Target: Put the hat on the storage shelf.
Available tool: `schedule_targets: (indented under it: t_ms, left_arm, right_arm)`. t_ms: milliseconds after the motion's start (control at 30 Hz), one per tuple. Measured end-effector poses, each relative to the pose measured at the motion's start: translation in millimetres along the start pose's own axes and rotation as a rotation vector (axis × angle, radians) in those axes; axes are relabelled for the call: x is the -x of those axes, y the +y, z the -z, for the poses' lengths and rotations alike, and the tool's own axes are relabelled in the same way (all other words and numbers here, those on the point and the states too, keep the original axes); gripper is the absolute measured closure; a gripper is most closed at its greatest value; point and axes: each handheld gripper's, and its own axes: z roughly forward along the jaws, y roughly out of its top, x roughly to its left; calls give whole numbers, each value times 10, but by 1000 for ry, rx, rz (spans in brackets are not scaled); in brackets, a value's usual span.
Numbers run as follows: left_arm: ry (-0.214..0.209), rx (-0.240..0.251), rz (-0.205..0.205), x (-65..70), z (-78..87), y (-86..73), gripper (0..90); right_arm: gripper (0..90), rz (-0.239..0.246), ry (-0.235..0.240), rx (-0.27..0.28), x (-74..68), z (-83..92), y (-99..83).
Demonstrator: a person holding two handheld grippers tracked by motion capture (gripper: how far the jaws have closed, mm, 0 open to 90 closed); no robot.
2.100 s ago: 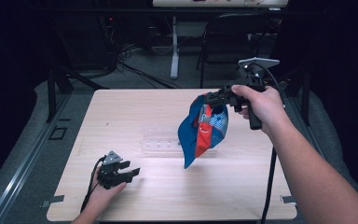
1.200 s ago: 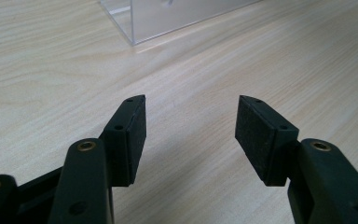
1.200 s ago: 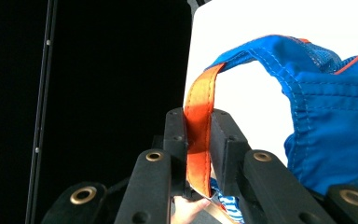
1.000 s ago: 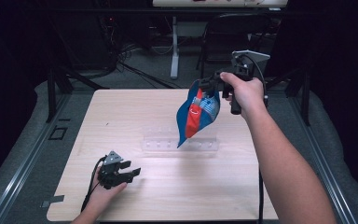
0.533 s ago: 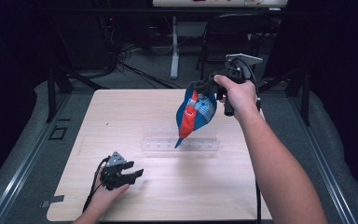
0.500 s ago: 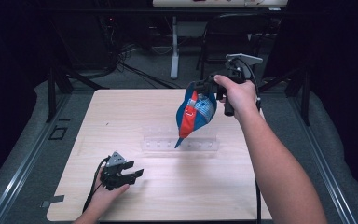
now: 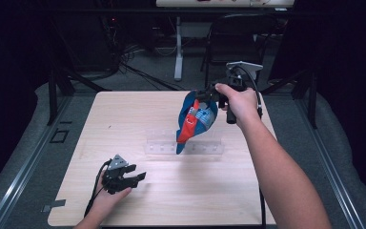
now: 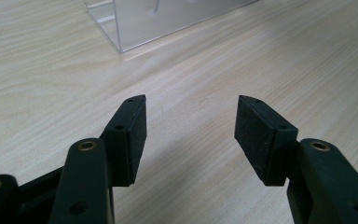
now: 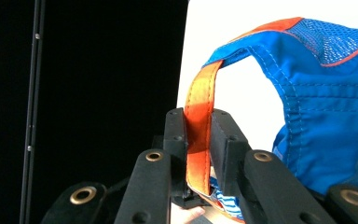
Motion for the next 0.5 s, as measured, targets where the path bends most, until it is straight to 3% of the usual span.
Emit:
schedule_targets:
  t_ms: [500]
  left_arm:
    - [6,1,7,-30,-3,1,445]
  right_arm:
    - [777,-1,-42,-15,183,-102,-17]
